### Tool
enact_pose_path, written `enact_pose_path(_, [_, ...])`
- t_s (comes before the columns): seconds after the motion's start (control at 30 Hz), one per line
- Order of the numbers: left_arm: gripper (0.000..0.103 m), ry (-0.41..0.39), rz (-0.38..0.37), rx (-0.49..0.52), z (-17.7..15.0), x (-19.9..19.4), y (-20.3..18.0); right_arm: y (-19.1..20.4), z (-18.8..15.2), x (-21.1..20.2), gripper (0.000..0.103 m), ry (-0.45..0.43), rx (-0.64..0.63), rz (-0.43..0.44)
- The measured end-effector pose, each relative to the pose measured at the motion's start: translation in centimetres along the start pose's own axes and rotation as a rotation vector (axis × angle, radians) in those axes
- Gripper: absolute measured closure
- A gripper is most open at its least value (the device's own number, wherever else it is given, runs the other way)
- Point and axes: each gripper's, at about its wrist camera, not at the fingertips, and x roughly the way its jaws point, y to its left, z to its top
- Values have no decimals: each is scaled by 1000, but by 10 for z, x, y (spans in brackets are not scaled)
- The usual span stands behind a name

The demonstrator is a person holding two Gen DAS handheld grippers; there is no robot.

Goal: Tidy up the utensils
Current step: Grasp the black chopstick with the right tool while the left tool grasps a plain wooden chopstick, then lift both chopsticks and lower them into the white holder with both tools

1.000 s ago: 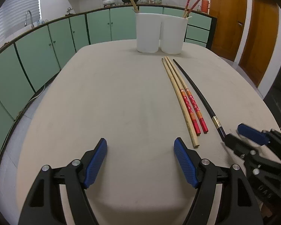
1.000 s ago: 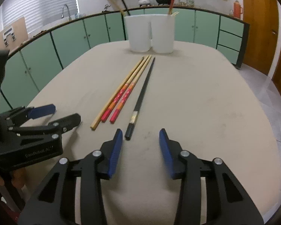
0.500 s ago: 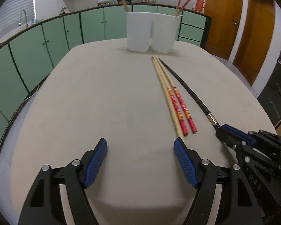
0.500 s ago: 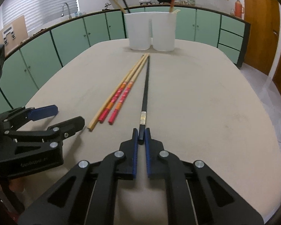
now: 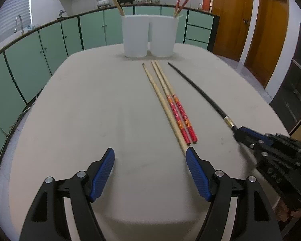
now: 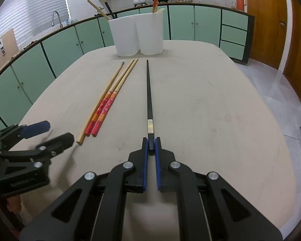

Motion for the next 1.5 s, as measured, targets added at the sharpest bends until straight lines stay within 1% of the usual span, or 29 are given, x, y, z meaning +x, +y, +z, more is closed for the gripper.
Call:
enact_pose_path(0.07, [31, -11, -17, 2, 2, -4, -2, -1, -1, 0, 97, 2, 4, 1])
enact_pose_path(0.17, [31, 2, -39, 12, 4, 0, -9, 0, 0, 0, 97, 1, 6, 1])
enact_pose_path(0.27, [31, 23, -27, 31, 4, 11, -16, -2, 0, 0, 97, 0, 12, 0])
enact_pose_path(0.3, [33, 30, -25, 27, 4, 14, -17, -2, 0, 0, 97, 0, 14, 1])
enact_pose_path(0.33, [37, 36, -19, 24, 4, 17, -17, -2, 0, 0, 97, 0, 14, 0])
enact_pose_path(0.4, [43, 18, 10, 42, 4, 19, -18, -2, -1, 0, 97, -1, 15, 1])
enact_pose_path(0.47, [51, 11, 17, 37, 3, 18, -15, -3, -1, 0, 97, -1, 15, 1])
enact_pose_path(0.53, [62, 6, 23, 17, 3, 17, -10, -3, -1, 0, 97, -1, 15, 0])
enact_pose_path(0.57, [64, 5, 21, 10, 3, 16, -8, -3, -1, 0, 97, -1, 14, 0])
enact_pose_path(0.8, [63, -14, 36, 19, 2, 18, -12, -3, -1, 1, 96, -4, 10, -8])
enact_pose_path(0.83, [65, -17, 34, 15, 2, 18, -11, -2, -1, 1, 96, -4, 9, -9])
enact_pose_path(0.87, [75, -20, 34, 13, 2, 18, -11, -2, -1, 1, 96, -5, 7, -10])
enact_pose_path(0.9, [81, -22, 29, 13, 2, 17, -11, -2, -1, 1, 96, -6, 6, -10])
enact_pose_path(0.93, [94, -21, 22, 13, 2, 17, -11, -2, -1, 1, 97, -6, 6, -9])
enact_pose_path(0.97, [96, -20, 18, 12, 3, 17, -11, -3, -1, 2, 97, -6, 8, -7])
enact_pose_path(1.1, [96, -27, 15, 17, 3, 14, -10, -3, 0, 1, 97, -5, 12, 1])
enact_pose_path(1.2, [96, -52, 20, 23, 6, 5, -9, -2, 1, -2, 97, -6, 3, 4])
enact_pose_path(1.37, [96, -115, 38, 14, 18, -17, -3, 1, 12, -19, 97, -67, -47, -19])
enact_pose_path(1.5, [97, -183, 46, 2, 34, -39, 3, 0, 26, -37, 97, -123, -61, -12])
